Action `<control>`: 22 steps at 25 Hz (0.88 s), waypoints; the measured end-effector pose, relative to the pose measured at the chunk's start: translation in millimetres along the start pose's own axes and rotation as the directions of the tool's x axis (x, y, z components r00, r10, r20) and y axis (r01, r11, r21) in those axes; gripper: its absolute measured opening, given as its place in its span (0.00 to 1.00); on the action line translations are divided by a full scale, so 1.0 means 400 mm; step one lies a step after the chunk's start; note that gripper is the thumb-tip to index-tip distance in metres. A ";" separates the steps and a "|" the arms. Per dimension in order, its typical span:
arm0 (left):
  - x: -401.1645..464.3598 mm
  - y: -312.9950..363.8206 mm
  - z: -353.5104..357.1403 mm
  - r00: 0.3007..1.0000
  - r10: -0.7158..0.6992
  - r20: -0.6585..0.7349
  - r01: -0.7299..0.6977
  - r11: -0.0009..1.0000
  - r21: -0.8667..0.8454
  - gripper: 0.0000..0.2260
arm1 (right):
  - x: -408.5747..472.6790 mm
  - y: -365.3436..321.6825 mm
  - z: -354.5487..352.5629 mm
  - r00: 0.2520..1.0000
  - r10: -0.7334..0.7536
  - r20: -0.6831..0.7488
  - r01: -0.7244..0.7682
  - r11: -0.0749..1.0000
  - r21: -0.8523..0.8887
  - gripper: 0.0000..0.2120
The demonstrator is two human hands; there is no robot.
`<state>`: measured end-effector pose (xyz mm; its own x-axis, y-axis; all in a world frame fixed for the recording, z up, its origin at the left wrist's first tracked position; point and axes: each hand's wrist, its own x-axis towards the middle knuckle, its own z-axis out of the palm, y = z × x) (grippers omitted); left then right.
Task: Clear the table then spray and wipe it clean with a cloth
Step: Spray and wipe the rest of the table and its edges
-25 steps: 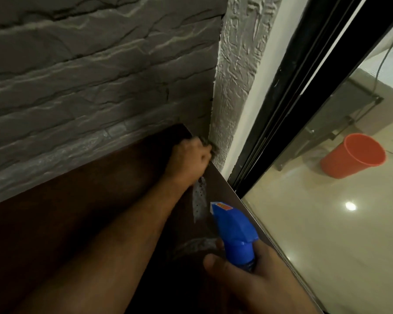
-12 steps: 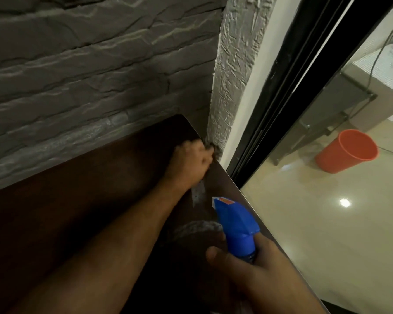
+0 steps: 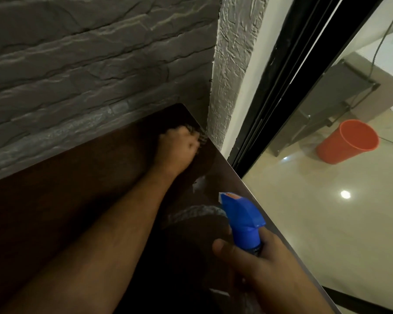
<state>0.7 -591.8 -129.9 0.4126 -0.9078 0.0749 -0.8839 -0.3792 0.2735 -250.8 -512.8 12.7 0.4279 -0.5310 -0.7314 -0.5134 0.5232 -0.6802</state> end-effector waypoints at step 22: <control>-0.381 -0.108 -0.063 0.964 0.264 0.034 -0.257 0.957 -0.139 0.18 | -0.023 0.029 0.016 0.997 0.050 0.056 -0.045 0.995 -0.083 0.15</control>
<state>-18.4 -432.4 -129.0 0.1573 -0.9813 0.1113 -0.9209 -0.1051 0.3754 -255.9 -497.4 11.1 0.4427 -0.4658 -0.7662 -0.5925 0.4894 -0.6399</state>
